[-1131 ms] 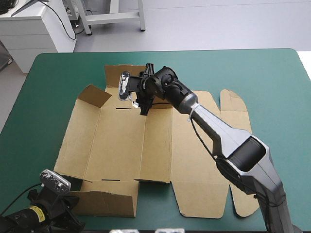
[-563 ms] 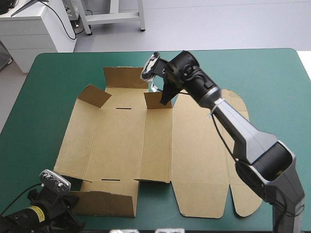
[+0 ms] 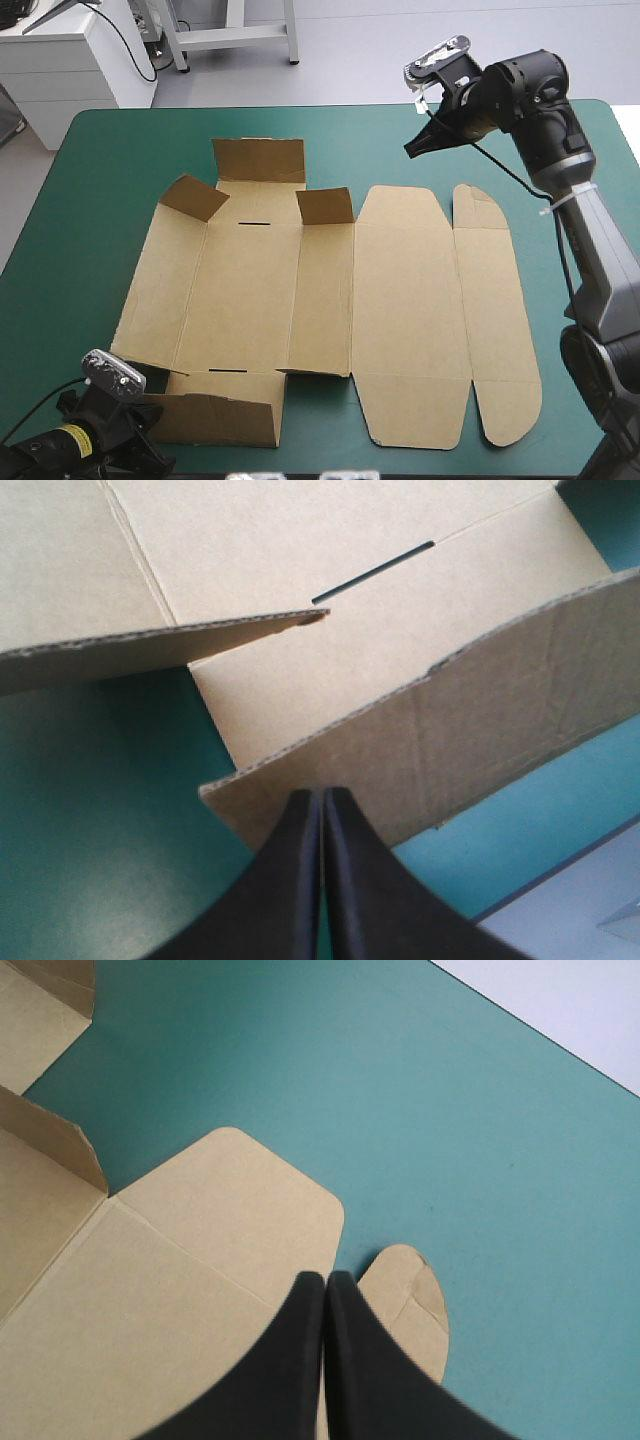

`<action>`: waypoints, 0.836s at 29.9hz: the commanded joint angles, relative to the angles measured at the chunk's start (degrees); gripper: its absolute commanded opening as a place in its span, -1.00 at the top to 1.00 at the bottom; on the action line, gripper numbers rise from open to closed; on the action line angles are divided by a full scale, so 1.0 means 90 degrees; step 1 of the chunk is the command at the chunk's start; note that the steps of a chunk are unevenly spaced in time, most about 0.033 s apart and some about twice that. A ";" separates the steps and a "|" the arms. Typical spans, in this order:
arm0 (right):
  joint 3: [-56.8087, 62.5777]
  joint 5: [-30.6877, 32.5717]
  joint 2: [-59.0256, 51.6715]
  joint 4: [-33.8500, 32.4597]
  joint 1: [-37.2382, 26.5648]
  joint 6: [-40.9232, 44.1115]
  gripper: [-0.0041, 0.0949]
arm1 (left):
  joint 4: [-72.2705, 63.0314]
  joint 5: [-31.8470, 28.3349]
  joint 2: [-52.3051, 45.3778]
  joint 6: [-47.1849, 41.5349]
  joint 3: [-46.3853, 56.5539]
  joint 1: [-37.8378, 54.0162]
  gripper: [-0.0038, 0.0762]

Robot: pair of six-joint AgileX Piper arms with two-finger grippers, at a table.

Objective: Fold the box

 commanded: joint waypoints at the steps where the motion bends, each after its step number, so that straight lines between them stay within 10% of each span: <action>1: 0.0308 -0.0034 -0.0669 -0.0061 -0.0066 0.0042 0.96 | -0.0062 -0.0278 0.0060 -0.0008 -0.0160 -0.0018 0.92; 25: 0.6031 -0.2035 -0.4569 -0.0099 -0.0066 0.0623 0.96 | -0.0062 -0.0278 0.0060 -0.0008 -0.0160 -0.0018 0.92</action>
